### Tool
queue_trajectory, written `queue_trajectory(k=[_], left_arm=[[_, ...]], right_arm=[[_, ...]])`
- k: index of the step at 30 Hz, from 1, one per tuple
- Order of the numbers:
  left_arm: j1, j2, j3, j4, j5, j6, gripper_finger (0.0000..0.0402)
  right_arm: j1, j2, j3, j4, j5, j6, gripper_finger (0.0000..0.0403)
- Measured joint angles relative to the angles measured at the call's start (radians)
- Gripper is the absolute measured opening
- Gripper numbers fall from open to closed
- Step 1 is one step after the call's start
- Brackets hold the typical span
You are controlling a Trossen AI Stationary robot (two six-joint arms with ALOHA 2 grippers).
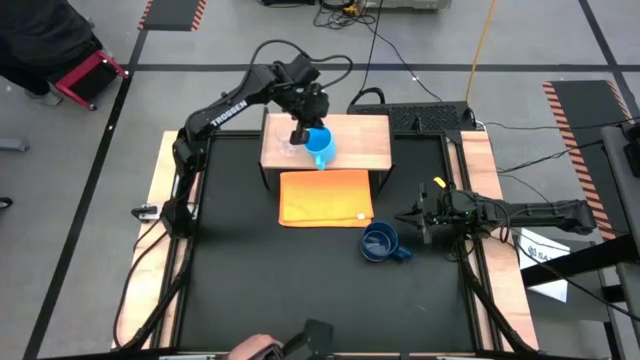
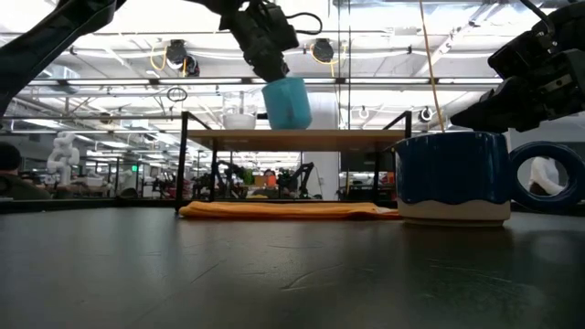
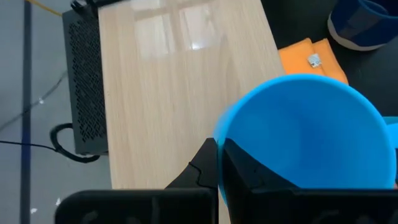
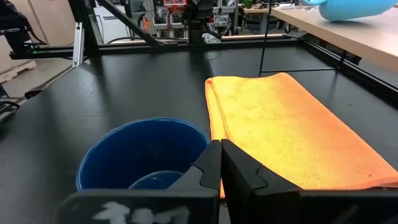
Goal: Stack small to large cups/mugs on shelf
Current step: Put the light blue mug on the shelf
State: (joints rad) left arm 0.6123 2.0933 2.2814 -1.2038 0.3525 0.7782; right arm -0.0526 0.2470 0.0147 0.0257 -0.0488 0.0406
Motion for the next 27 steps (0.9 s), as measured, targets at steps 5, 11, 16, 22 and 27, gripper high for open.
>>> queue_trajectory(k=[5,11,16,22,27], left_arm=[[-0.003,0.0,0.0,0.034,-0.018,-0.003,0.0004],[-0.001,0.001,0.0,0.036,-0.024,-0.023,0.0006],[-0.001,0.001,0.0,-0.003,-0.028,-0.028,0.0005],[-0.002,0.0,0.0,-0.03,-0.066,-0.028,0.0004],[-0.009,-0.002,0.002,-0.055,-0.129,-0.007,0.0004]], right_arm=[[0.0,0.0,0.0,0.0,0.0,0.0,0.0],[0.0,0.0,0.0,0.0,0.0,0.0,0.0],[0.0,0.0,0.0,0.0,0.0,0.0,0.0],[0.0,0.0,0.0,0.0,0.0,0.0,0.0],[0.0,0.0,0.0,0.001,0.0,0.0,0.0]])
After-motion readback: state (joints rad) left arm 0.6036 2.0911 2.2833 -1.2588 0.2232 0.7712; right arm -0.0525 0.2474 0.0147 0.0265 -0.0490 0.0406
